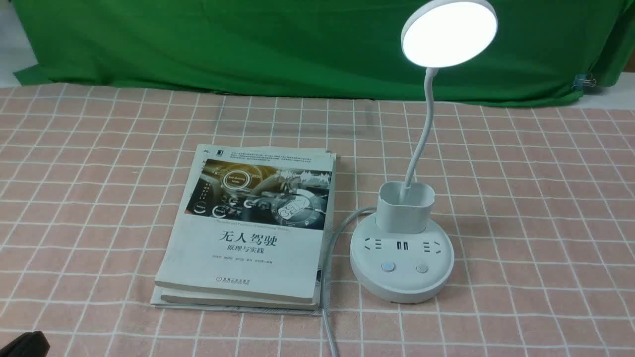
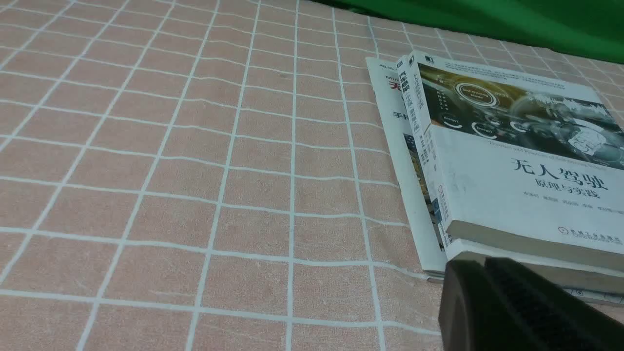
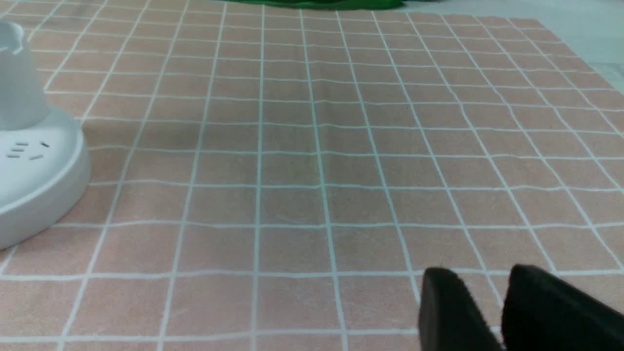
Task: Turn off the table lamp on the pink coffee tablecloth by hand.
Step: 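Press the power button on the lamp base to turn the lamp off with the right gripper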
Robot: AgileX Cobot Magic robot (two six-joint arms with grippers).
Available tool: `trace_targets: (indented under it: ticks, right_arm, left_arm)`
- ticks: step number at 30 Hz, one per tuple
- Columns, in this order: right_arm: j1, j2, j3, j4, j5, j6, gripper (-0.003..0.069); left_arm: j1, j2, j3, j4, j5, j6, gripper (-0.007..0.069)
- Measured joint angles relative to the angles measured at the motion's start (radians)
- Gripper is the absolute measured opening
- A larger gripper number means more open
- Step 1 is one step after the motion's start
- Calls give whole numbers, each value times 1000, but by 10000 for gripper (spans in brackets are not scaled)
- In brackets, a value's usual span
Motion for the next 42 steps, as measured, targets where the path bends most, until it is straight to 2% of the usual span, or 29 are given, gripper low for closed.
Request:
trace_targets:
  ticks: [34,37,39,41,42]
  right_arm:
    - [0,0,0,0,-15,1,242]
    - [0,0,0,31,-71,63,242]
    - [0,0,0,66,-125,153,242]
    - [0,0,0,96,-214,314,242]
    - [0,0,0,98,-222,328,242]
  left_arm:
    - [0,0,0,0,0,0,6]
    - [0,0,0,0,0,0,6]
    - [0,0,0,0,0,0,6]
    - [0,0,0,0,0,0,6]
    - [0,0,0,0,0,0,6]
